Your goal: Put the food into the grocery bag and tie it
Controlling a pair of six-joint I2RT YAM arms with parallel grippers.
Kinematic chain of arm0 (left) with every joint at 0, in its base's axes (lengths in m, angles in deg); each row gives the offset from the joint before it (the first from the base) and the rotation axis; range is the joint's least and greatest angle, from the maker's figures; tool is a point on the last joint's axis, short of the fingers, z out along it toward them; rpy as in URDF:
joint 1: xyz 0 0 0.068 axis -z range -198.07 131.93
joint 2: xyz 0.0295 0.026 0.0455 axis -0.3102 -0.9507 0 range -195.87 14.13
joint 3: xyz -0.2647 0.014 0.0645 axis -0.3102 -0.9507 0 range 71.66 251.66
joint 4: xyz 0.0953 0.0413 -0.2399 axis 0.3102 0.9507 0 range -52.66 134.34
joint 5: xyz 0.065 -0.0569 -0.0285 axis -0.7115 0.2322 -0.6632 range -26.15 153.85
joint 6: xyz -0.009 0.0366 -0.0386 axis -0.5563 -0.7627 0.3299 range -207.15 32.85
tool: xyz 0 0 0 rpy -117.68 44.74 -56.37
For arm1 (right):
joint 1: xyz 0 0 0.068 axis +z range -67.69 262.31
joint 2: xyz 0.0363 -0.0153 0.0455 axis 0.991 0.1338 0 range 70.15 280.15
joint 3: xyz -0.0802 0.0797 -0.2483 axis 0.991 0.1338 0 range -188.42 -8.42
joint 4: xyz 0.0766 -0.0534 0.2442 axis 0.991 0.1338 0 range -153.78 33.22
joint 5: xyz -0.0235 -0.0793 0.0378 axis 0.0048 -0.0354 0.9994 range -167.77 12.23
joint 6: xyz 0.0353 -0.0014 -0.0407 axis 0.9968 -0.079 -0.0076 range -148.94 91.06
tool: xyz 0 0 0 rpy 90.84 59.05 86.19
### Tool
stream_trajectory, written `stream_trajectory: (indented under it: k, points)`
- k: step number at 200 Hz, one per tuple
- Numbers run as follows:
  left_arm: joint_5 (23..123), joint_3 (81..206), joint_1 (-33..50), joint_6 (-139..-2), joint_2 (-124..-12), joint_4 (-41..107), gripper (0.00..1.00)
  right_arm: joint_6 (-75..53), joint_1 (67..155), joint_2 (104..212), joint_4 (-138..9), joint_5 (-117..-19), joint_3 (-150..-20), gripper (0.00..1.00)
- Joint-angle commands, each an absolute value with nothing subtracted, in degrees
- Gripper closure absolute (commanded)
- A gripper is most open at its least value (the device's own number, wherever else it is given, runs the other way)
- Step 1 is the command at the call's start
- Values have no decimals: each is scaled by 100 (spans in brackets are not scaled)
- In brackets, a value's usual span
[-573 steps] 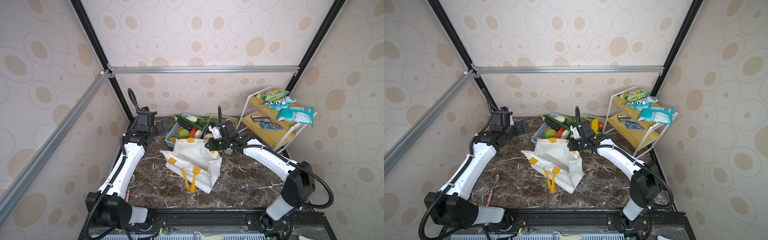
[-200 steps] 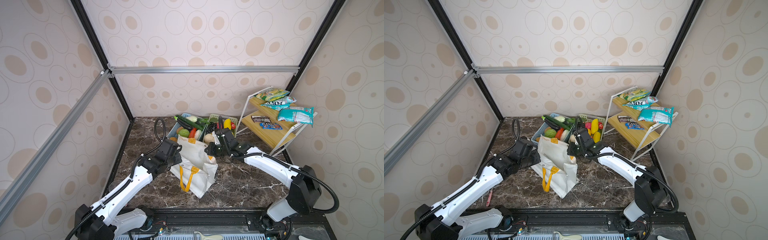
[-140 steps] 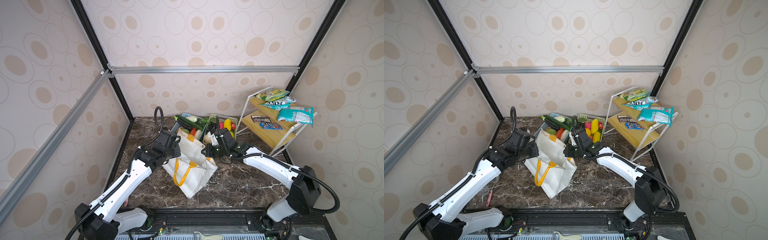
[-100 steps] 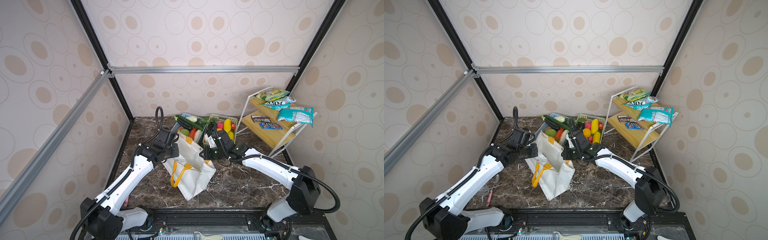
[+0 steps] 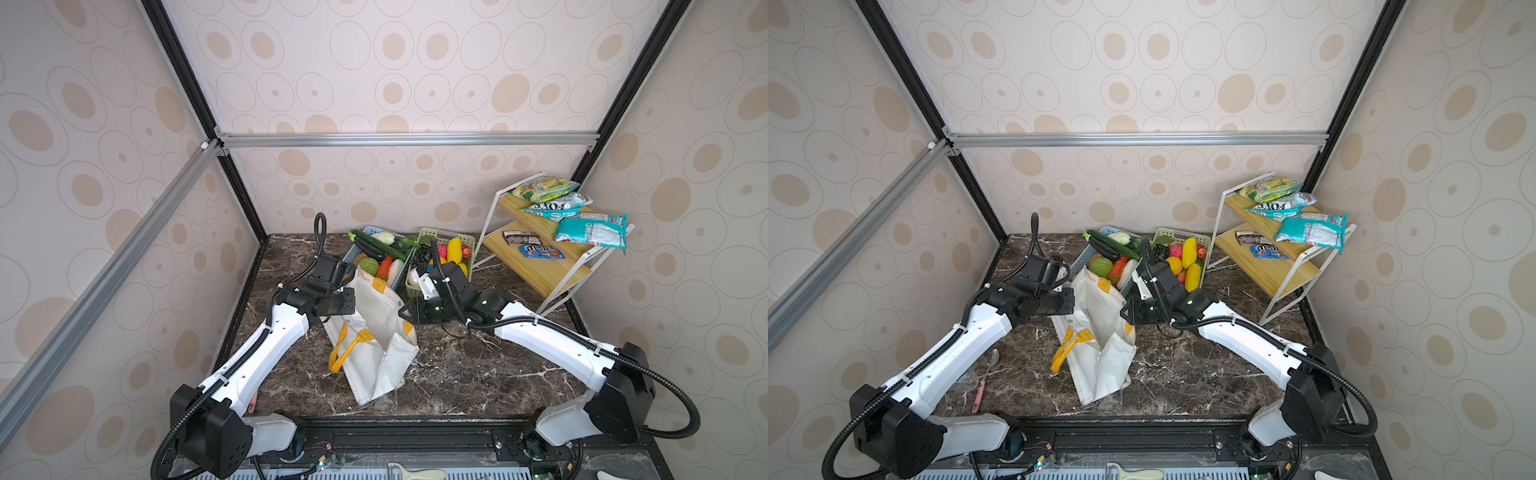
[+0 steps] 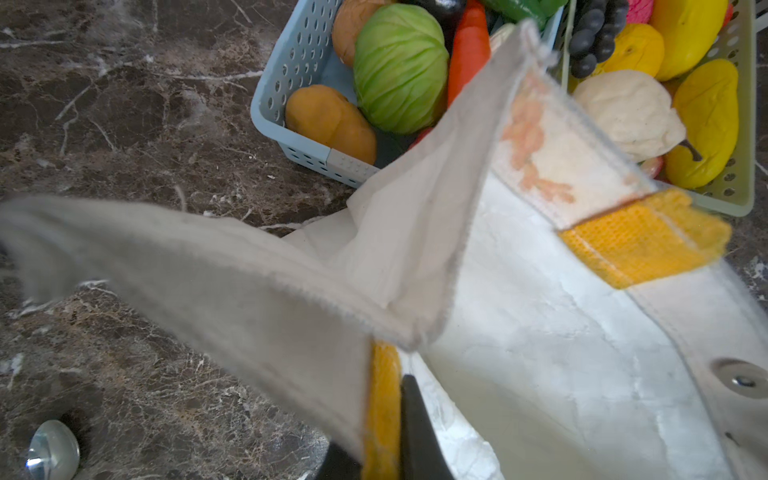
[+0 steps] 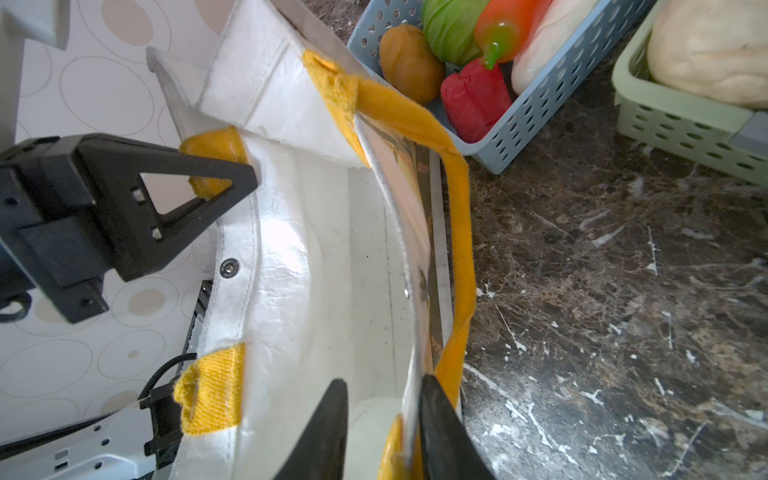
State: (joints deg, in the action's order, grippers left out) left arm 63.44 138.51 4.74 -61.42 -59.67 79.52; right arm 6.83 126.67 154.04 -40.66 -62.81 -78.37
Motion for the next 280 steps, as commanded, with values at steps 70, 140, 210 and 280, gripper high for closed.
stream_trajectory:
  k: [70, 140, 210, 280]
  points:
    - [6369, 13742, 437, -6272, -5934, 7464, 96, -216, 11585, 14828, -2968, -6431, -8587, 45]
    - [6305, 13697, 436, -6262, -5860, 7462, 95, -526, 10359, 15752, -3036, -7835, -8565, 39]
    - [6389, 13526, 431, -6228, -5734, 7258, 95, -659, 10339, 17118, -2766, -8943, -9420, 38]
    - [6466, 13399, 432, -6270, -5654, 7130, 95, -675, 10341, 18204, -2675, -9373, -10223, 39]
